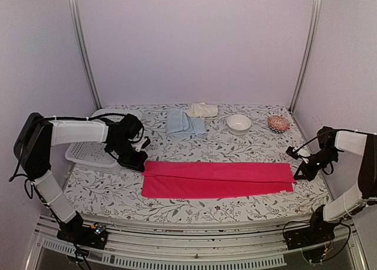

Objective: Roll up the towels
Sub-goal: Fold the towel at the center of the board.

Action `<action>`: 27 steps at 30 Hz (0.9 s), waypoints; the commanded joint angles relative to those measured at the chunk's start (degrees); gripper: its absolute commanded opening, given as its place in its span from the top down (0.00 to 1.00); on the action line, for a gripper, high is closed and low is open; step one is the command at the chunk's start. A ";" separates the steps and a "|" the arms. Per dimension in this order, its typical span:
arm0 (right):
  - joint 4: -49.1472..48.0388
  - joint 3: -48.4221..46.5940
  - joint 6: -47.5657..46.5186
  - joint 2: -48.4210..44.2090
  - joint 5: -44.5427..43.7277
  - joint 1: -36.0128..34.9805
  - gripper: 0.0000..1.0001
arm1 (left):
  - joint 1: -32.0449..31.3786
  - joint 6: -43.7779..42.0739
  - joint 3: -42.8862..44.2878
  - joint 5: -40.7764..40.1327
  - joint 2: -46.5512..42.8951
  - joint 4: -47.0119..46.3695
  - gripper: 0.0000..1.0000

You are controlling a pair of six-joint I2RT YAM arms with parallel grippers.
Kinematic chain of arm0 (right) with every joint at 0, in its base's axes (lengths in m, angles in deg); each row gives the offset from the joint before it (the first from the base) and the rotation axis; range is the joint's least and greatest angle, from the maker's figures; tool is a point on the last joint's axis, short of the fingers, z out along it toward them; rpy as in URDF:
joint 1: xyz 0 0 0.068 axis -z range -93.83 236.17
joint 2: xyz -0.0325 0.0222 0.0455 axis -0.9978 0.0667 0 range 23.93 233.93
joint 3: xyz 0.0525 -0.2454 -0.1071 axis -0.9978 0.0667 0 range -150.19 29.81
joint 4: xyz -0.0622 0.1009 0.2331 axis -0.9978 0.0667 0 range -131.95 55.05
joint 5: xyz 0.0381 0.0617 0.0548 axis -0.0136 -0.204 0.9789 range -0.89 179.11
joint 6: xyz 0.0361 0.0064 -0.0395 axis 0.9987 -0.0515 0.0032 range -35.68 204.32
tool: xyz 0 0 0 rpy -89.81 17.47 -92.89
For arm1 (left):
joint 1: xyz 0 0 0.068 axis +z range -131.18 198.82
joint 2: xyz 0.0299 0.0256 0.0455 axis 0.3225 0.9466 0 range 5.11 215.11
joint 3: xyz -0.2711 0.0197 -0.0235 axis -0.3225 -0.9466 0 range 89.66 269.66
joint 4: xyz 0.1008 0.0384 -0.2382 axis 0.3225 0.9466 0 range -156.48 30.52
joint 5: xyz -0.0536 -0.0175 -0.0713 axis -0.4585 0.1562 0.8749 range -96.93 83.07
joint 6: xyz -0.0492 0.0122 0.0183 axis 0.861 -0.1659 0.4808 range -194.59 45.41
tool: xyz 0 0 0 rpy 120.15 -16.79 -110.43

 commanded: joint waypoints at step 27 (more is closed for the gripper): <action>2.26 2.06 -7.09 -1.80 -2.15 0.28 0.97 | -3.31 1.14 -3.91 1.45 -6.64 6.70 1.00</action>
